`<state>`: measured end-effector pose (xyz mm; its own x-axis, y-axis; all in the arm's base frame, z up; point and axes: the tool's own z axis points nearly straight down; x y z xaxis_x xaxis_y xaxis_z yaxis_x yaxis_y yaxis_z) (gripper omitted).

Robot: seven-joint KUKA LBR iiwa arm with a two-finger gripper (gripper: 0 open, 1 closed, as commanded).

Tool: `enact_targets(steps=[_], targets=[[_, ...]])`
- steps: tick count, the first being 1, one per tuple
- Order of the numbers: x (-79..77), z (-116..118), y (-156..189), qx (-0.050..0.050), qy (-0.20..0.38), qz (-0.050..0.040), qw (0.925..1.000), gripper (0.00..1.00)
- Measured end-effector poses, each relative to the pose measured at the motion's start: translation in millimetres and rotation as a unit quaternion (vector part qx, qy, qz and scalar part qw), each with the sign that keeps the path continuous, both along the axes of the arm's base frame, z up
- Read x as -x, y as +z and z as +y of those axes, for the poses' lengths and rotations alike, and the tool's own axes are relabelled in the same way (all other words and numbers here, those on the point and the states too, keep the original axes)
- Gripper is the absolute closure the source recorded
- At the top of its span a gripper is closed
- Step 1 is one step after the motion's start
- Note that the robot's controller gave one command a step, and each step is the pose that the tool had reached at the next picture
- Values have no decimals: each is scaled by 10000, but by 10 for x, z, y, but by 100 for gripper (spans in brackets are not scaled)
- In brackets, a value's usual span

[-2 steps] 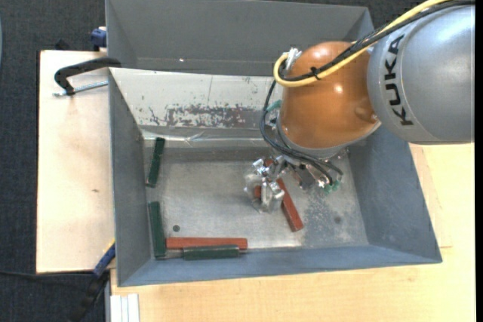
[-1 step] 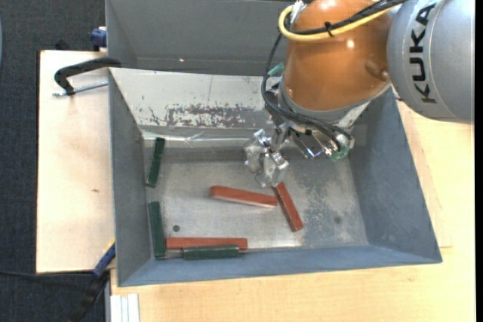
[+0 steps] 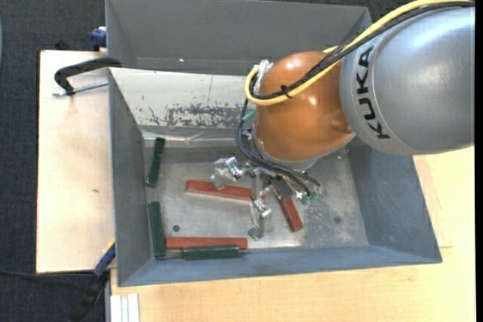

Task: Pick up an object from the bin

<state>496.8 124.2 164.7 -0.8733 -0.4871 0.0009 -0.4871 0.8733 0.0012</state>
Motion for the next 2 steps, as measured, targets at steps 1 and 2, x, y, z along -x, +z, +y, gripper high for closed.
enact_targets(steps=[1,2], targets=[[-3,7,25,-9,-5,-16,10000,0],[-189,-90,-352,-12,-411,-36,9991,0]])
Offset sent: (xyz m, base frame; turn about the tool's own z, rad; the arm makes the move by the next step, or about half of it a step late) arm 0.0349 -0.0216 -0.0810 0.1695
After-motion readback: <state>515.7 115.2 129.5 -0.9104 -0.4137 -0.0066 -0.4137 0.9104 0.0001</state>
